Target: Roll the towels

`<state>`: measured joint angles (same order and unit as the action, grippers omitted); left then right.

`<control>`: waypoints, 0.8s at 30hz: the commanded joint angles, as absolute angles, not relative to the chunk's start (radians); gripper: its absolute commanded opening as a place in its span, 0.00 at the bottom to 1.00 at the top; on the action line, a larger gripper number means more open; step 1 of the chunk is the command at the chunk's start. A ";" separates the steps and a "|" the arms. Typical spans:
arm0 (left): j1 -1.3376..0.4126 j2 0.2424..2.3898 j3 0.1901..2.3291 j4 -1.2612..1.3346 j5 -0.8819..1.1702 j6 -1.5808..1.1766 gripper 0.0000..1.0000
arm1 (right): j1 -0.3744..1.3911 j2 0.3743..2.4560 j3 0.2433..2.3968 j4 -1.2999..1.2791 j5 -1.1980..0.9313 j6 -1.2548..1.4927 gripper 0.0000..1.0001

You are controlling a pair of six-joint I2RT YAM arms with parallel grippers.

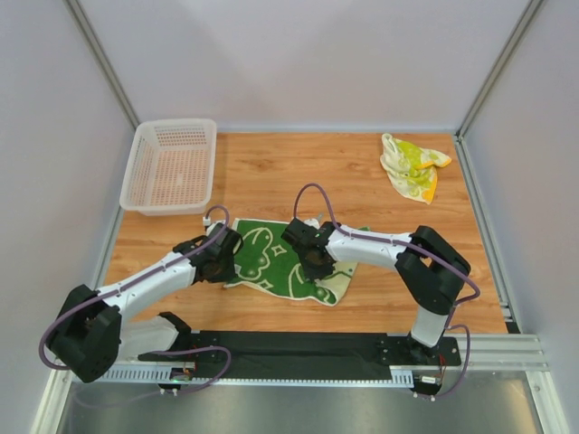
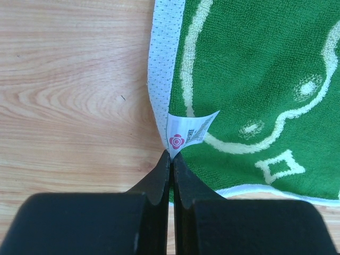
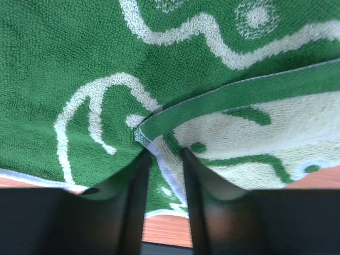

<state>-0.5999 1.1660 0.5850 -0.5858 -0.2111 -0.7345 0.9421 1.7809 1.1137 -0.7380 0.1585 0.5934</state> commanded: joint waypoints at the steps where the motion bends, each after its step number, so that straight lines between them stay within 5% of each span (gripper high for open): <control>1: -0.597 1.134 0.580 -0.587 -0.213 -0.736 0.00 | 0.946 1.775 1.127 -0.710 0.184 0.594 0.27; 5: -0.597 1.126 0.575 -0.597 -0.224 -0.733 0.00 | 0.946 1.723 1.126 -0.745 0.212 0.589 0.12; 24: -0.597 1.121 0.604 -0.661 -0.276 -0.719 0.00 | 0.943 1.465 0.960 -0.833 0.242 0.615 0.12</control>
<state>-0.5995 1.1358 0.5819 -0.6285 -0.2516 -0.7303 0.9417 1.5131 0.9806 -0.8135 0.2173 0.5976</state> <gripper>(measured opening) 0.008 0.126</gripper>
